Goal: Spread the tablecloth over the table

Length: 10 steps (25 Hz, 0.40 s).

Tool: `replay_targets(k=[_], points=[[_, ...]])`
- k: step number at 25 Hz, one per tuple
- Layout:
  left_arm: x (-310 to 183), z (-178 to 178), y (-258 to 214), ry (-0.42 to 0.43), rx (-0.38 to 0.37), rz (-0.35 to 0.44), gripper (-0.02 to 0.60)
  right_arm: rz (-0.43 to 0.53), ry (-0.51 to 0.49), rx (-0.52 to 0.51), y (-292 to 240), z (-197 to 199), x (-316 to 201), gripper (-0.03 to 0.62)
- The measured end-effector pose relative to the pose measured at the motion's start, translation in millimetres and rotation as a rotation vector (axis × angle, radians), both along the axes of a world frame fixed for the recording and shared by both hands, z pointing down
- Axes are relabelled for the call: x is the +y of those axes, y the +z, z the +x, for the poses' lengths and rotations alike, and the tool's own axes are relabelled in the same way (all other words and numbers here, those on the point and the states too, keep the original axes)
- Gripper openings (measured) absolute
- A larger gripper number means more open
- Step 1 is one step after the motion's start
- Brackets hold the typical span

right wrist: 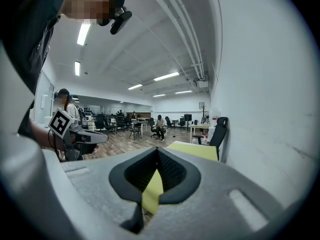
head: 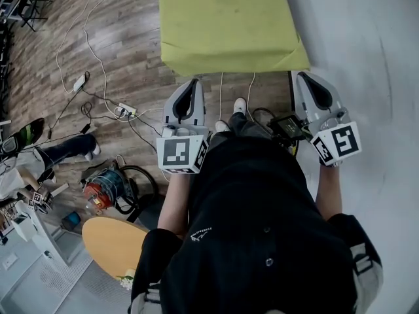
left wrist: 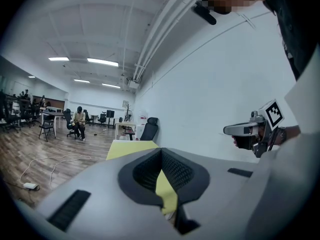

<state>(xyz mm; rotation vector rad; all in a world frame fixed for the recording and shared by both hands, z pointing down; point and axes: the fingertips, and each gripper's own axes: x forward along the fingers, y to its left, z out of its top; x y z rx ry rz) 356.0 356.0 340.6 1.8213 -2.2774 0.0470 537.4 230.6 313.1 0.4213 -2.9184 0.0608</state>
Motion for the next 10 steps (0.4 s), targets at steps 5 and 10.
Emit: replay_targets(k=[5, 10], points=[[2.9, 2.1, -0.1, 0.0, -0.003, -0.004, 0.006, -0.004, -0.003, -0.001, 3.4, 2.8, -0.6, 0.006], [5.1, -0.1, -1.8, -0.014, -0.001, 0.006, 0.006, -0.004, -0.014, 0.0, -1.3, 2.6, 0.7, 0.006]])
